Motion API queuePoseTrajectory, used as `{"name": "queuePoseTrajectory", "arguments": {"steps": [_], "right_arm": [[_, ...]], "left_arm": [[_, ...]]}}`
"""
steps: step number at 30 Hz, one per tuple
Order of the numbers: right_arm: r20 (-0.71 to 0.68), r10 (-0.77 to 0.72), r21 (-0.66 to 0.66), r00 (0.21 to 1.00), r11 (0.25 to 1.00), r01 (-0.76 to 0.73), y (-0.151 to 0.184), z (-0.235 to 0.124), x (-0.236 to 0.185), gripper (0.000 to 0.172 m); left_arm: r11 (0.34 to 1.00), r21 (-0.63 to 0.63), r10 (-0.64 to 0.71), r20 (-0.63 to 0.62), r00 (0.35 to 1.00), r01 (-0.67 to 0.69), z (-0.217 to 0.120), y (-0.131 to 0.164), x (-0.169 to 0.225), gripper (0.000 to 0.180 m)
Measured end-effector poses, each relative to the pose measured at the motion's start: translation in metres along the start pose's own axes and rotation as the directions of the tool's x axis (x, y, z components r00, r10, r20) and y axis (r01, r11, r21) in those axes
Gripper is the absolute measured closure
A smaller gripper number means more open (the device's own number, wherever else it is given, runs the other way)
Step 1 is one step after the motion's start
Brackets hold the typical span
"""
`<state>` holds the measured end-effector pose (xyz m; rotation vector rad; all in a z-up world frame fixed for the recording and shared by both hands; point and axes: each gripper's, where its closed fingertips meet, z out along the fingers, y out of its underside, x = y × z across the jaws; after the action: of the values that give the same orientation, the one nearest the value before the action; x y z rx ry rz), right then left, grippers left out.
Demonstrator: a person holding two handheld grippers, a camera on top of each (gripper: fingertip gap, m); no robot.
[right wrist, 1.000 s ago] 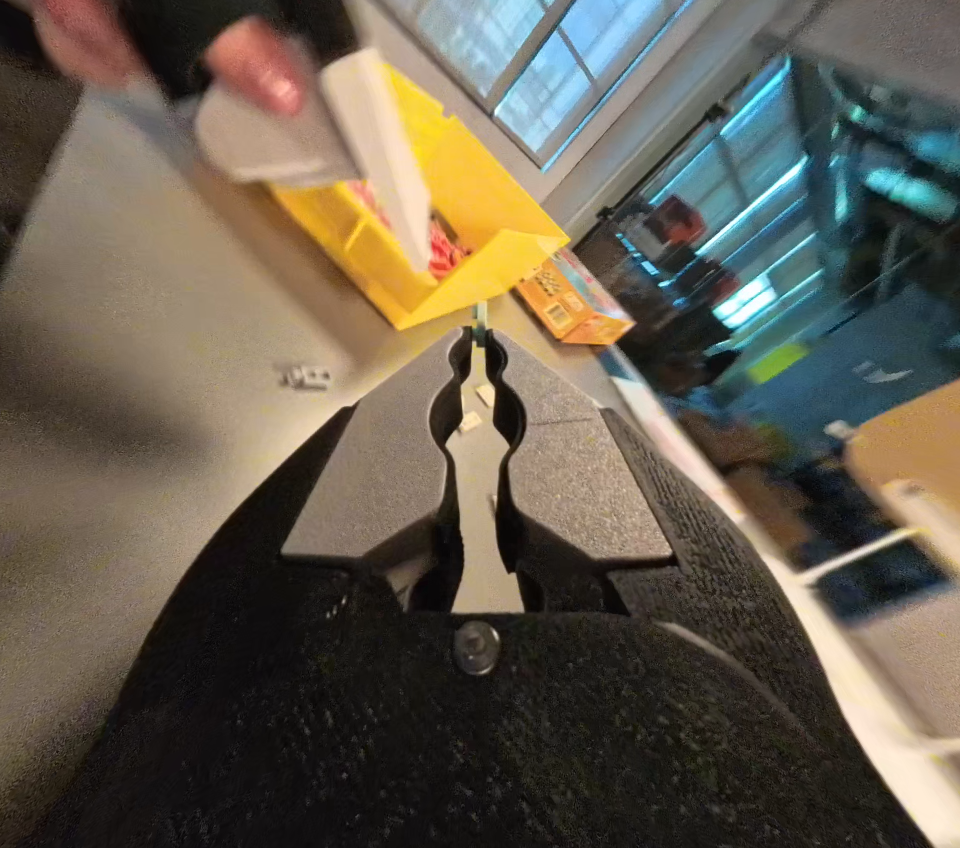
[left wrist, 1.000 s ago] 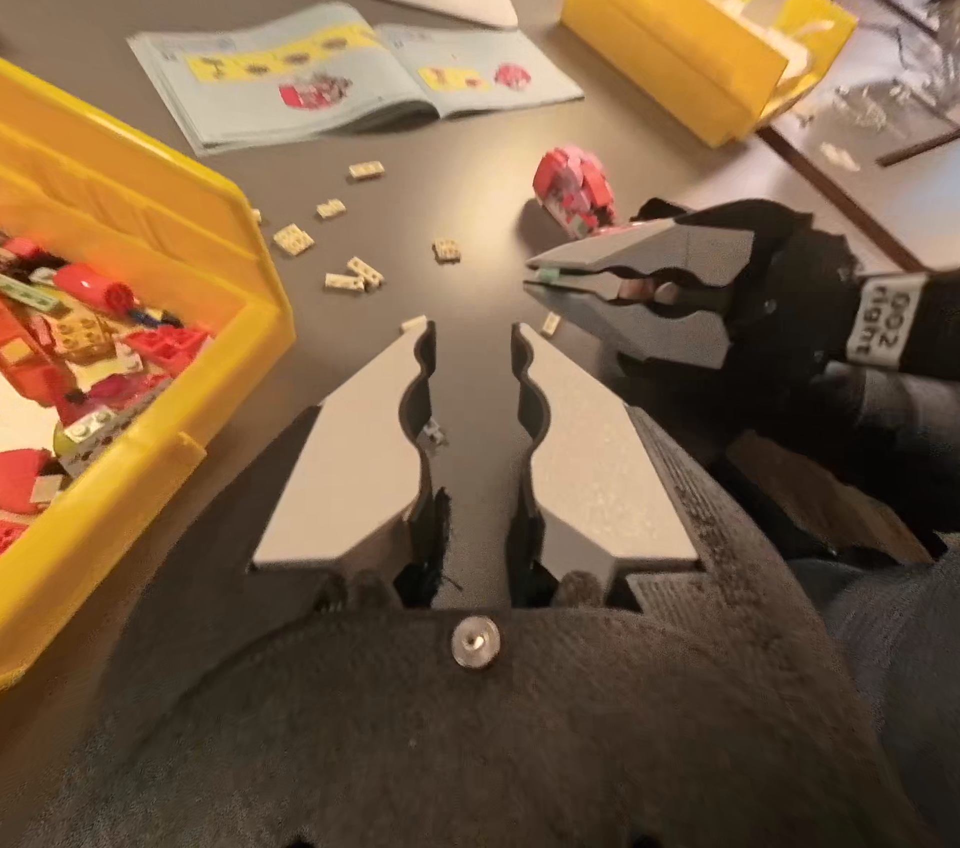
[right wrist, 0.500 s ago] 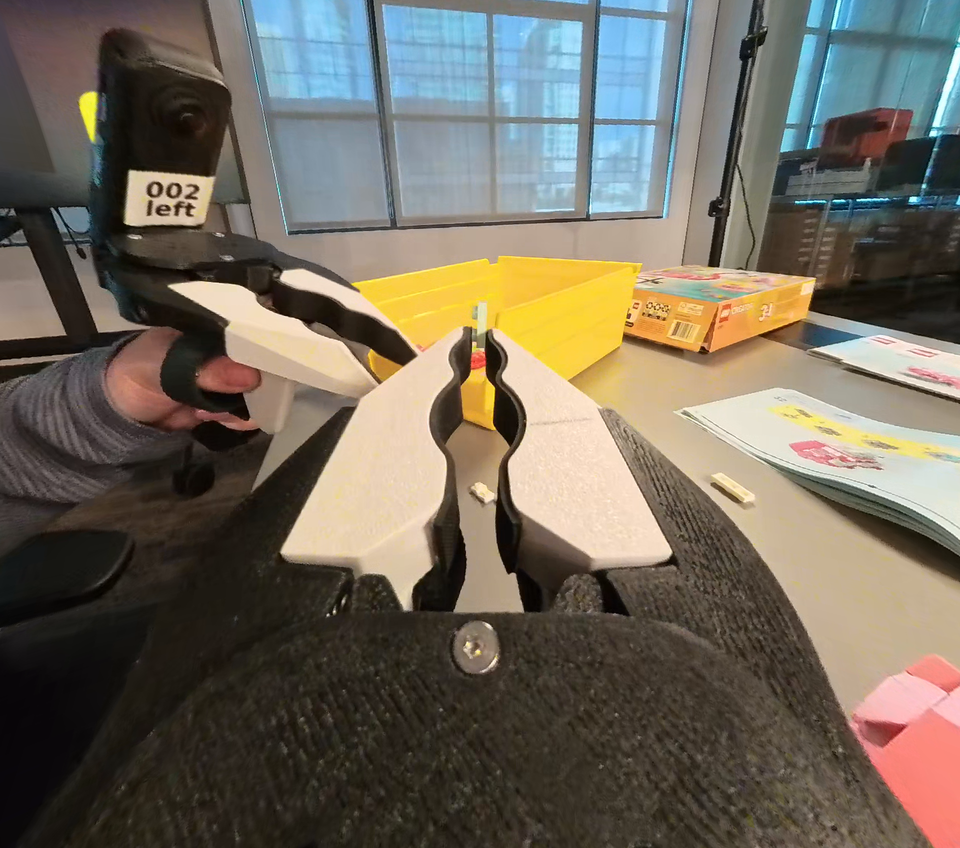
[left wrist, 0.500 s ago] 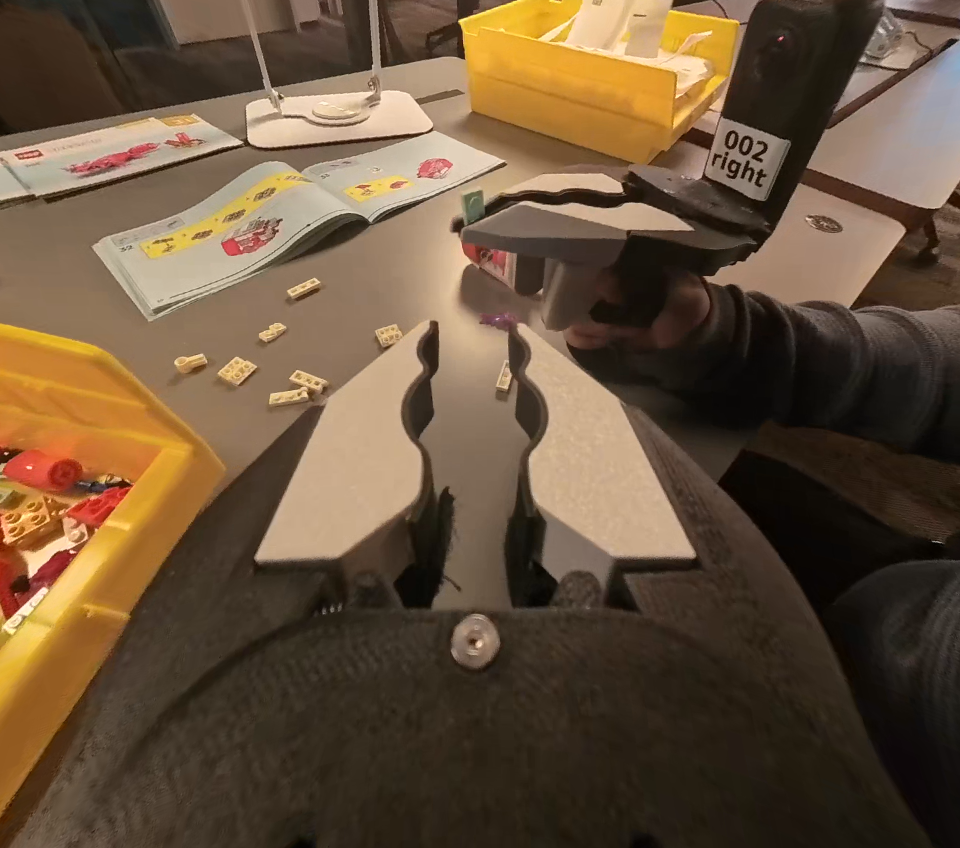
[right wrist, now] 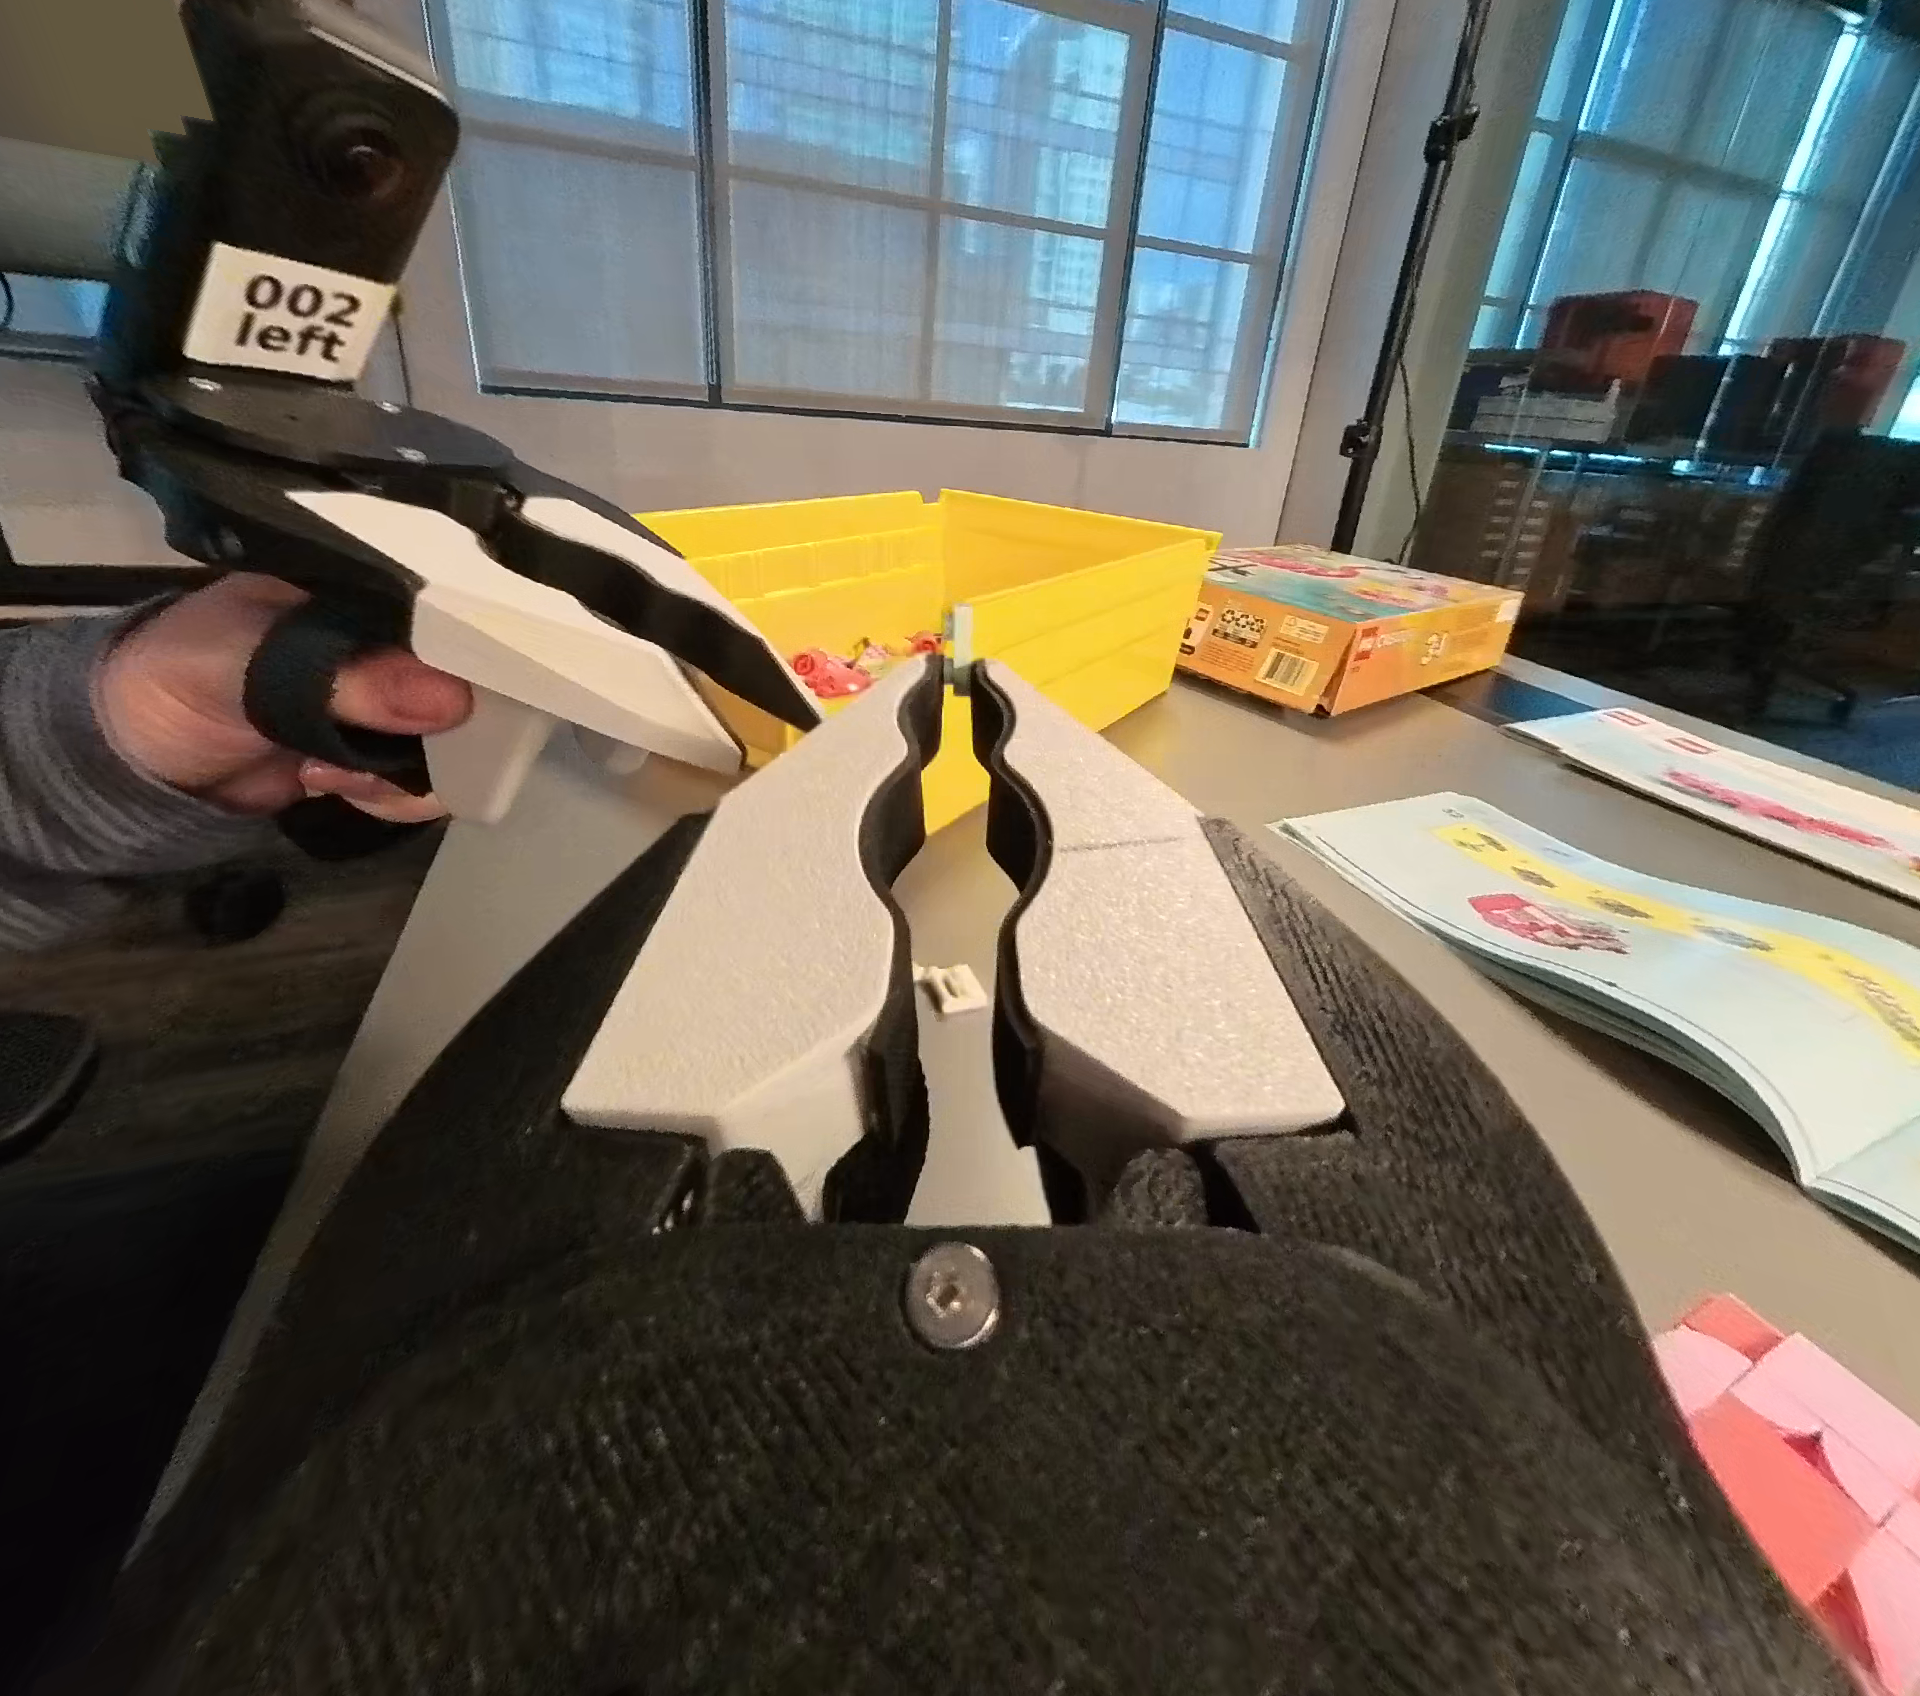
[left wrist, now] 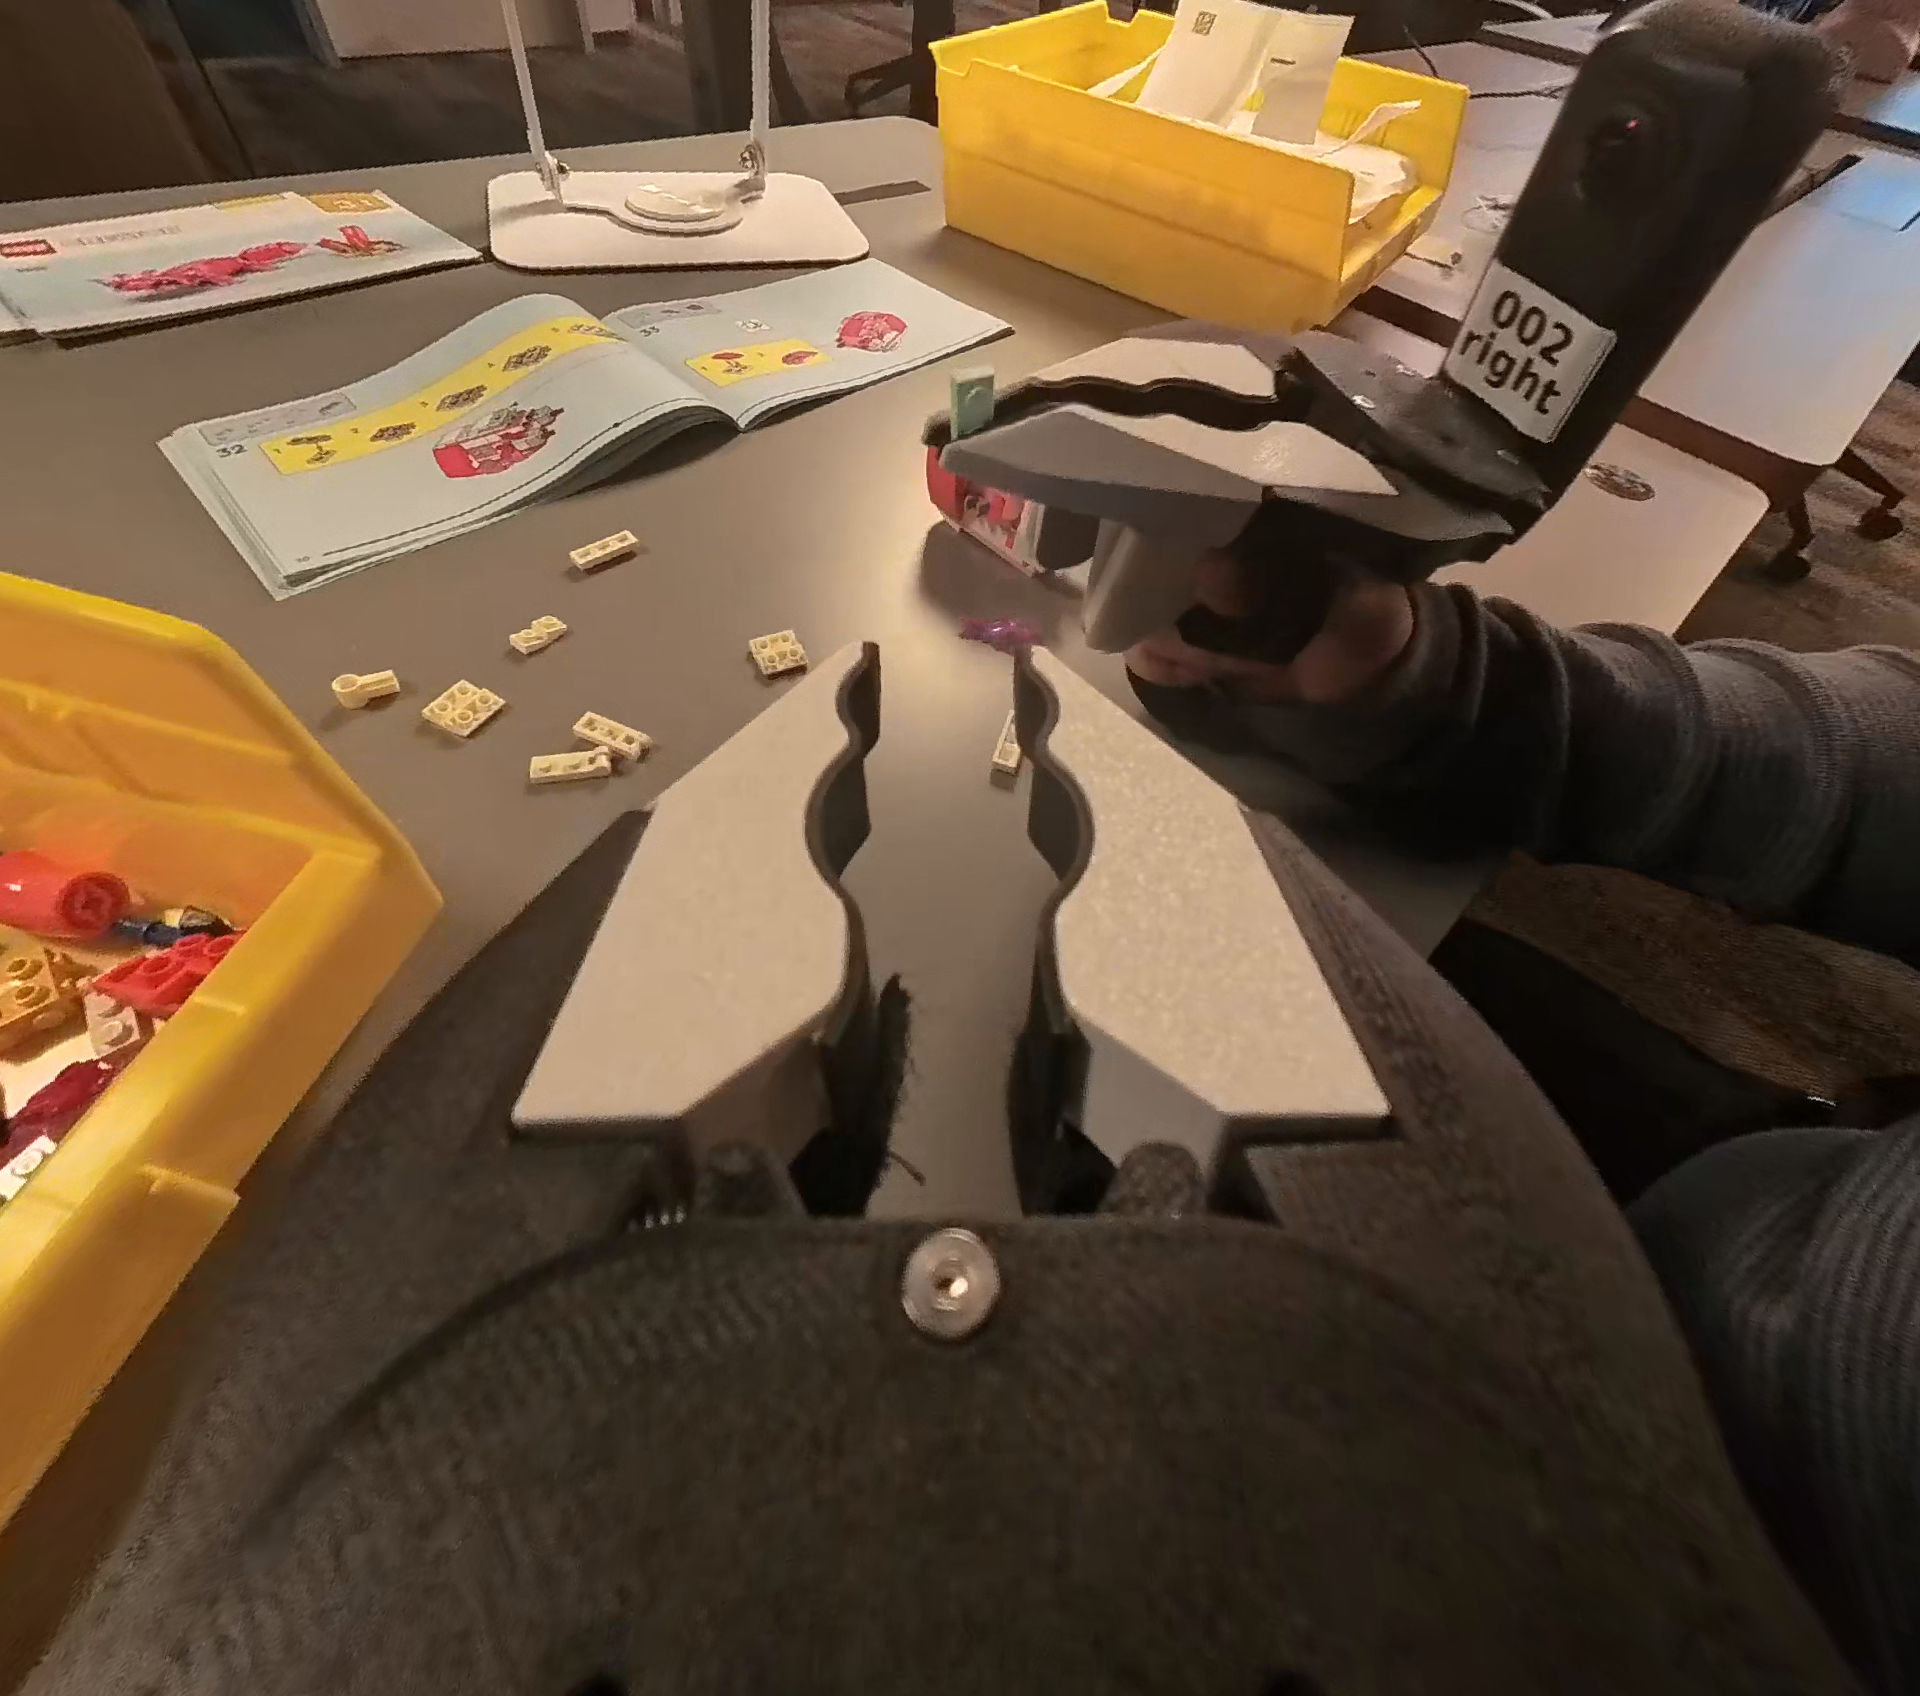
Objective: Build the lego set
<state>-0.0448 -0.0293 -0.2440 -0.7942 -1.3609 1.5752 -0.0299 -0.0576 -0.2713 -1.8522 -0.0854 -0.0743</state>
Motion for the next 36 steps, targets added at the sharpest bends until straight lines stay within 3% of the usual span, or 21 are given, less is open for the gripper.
{"name": "queuePoseTrajectory", "arguments": {"steps": [22, 30, 36], "right_arm": [[-0.018, -0.081, -0.025, 0.997, 0.996, 0.08, 0.003, 0.001, -0.002, 0.168], [-0.033, -0.244, -0.033, 0.969, 0.97, 0.242, 0.005, 0.004, -0.008, 0.169], [-0.015, -0.534, -0.096, 0.845, 0.842, 0.53, 0.017, 0.009, -0.022, 0.169]], "left_arm": [[0.999, 0.021, -0.031, -0.027, 0.999, 0.031, -0.001, 0.004, 0.002, 0.156], [0.993, 0.111, -0.036, -0.056, 0.998, 0.042, -0.005, -0.01, 0.008, 0.156], [0.993, 0.118, 0.001, -0.027, 1.0, 0.002, -0.003, -0.009, 0.008, 0.151]]}}
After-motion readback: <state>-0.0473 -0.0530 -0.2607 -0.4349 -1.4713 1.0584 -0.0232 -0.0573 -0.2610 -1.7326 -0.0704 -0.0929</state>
